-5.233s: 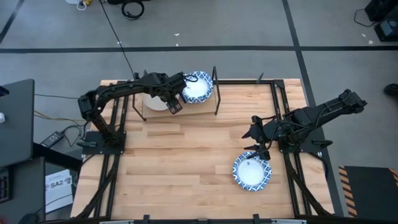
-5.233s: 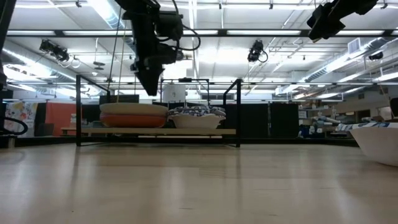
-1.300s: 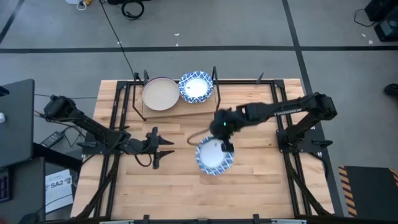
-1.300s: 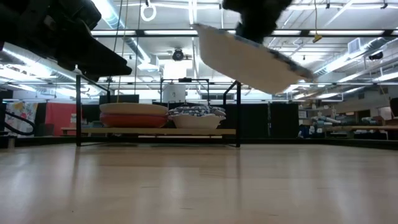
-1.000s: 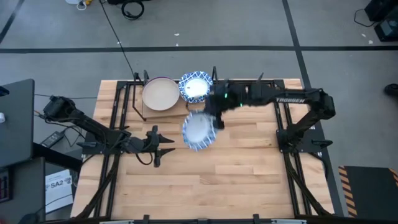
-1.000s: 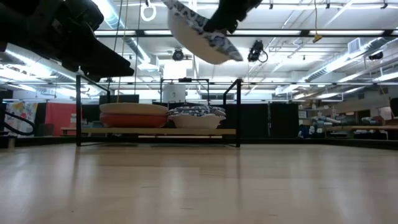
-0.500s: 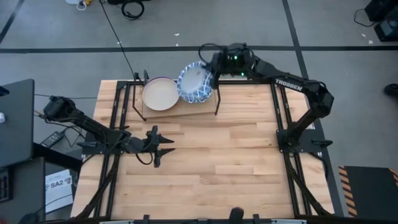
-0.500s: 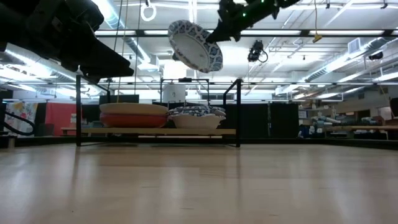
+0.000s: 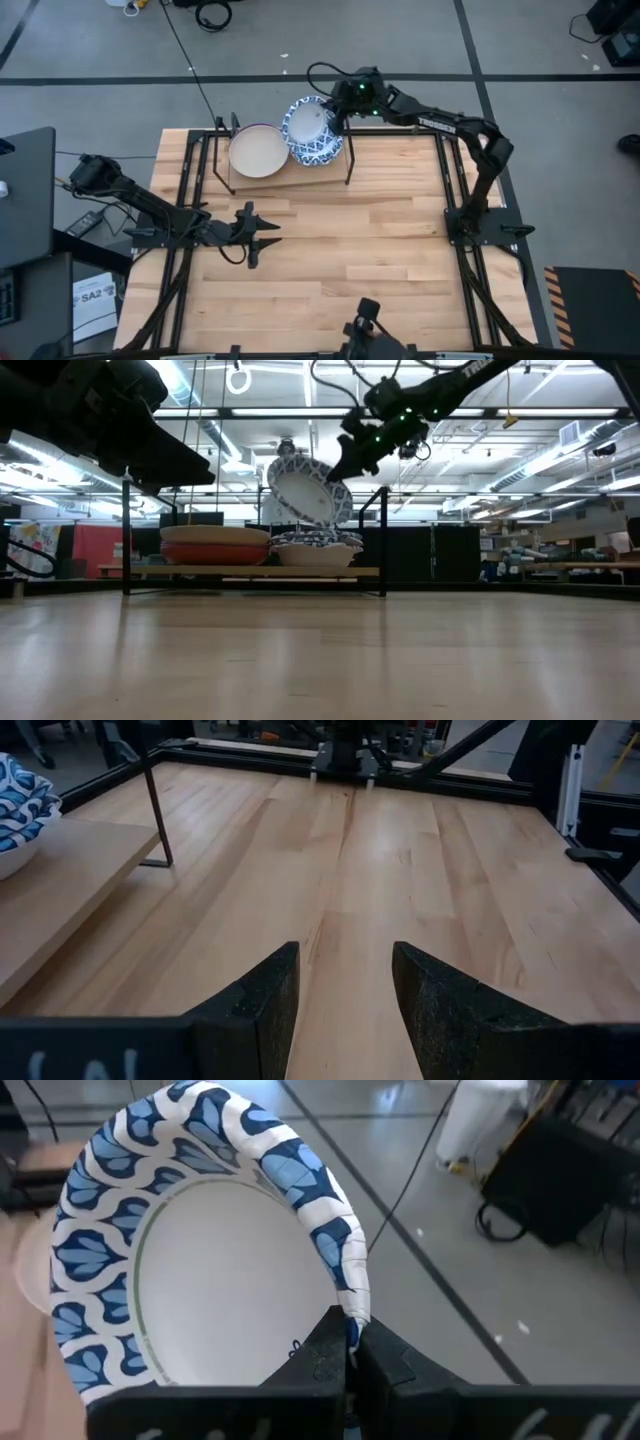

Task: Place and stack plates onto a shelf
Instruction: Stack the white bowl on top of the white bowl on the shelf

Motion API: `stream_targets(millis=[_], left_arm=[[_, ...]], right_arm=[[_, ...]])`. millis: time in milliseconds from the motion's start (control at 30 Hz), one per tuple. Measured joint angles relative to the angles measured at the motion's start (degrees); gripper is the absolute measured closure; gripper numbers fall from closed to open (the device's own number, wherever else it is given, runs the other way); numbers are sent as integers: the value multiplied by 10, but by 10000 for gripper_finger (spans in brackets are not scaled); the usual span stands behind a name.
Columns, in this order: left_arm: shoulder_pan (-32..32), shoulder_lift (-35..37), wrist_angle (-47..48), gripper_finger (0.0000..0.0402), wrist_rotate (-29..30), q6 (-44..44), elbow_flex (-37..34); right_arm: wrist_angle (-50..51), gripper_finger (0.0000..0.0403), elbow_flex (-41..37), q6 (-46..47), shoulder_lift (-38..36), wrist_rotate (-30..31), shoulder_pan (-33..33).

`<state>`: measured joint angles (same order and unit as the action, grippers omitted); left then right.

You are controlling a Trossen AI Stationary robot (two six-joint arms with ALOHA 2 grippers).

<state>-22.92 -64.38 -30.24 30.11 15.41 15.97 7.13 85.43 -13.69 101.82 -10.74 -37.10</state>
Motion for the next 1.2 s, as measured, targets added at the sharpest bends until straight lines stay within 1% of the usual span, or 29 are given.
stream_targets(millis=[167, 633, 1000, 1200], left_arm=[[0, 0, 0, 233, 0, 0, 0], [0, 0, 0, 233, 0, 5, 0], [0, 0, 0, 233, 0, 4, 0], [0, 0, 0, 233, 0, 3, 0]], right_arm=[[8, 393, 0, 0, 24, 0, -6], [82, 393, 0, 1, 20, -5, -6], [84, 379, 0, 1, 21, -5, -6], [84, 375, 0, 23, 21, -5, -6]])
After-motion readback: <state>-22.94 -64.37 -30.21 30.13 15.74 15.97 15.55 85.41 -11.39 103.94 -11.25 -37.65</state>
